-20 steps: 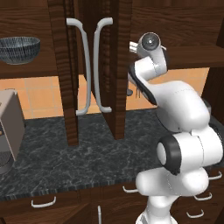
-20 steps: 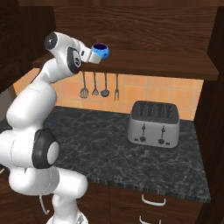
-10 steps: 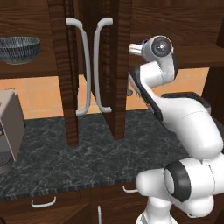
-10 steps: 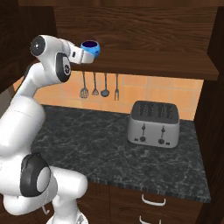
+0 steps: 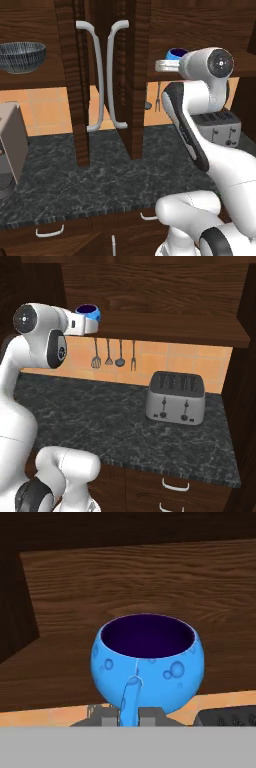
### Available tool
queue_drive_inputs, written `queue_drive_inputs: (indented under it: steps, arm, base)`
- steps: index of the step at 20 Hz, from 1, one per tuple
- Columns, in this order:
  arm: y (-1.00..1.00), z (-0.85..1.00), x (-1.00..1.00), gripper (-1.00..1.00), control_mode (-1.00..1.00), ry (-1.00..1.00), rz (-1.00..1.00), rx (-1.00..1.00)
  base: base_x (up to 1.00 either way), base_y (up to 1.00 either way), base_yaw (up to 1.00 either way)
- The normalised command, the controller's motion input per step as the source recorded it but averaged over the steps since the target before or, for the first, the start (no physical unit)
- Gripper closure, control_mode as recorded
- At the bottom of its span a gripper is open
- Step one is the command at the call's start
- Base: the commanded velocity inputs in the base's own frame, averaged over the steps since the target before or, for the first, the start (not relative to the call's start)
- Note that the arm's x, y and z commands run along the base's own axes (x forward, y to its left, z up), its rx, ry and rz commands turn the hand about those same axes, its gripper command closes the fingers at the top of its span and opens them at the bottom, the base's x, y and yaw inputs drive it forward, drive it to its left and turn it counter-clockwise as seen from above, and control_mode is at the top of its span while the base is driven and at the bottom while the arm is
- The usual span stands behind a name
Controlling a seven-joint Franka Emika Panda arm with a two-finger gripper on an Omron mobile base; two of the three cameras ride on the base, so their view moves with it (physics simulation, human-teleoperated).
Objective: Gather all objects into one cabinet and sort the glasses and bowls to opposite sides.
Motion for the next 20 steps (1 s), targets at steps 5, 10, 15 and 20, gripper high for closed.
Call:
queue_drive_inputs:
  steps: [5, 10, 15, 20]
  arm:
    - [0.00, 0.12, -1.00, 1.00, -1.00, 0.00, 0.09, -0.04]
    - [0.00, 0.15, -1.00, 1.00, -1.00, 0.00, 0.04, -0.03]
    - [0.00, 0.08, -1.00, 1.00, -1.00, 0.00, 0.03, 0.00]
    - [0.00, 0.05, -1.00, 1.00, -1.00, 0.01, 0.12, 0.00]
  base:
    - [0.00, 0.00, 0.00]
    - [0.00, 0.00, 0.00]
    - [0.00, 0.00, 0.00]
    - [0.00, 0.00, 0.00]
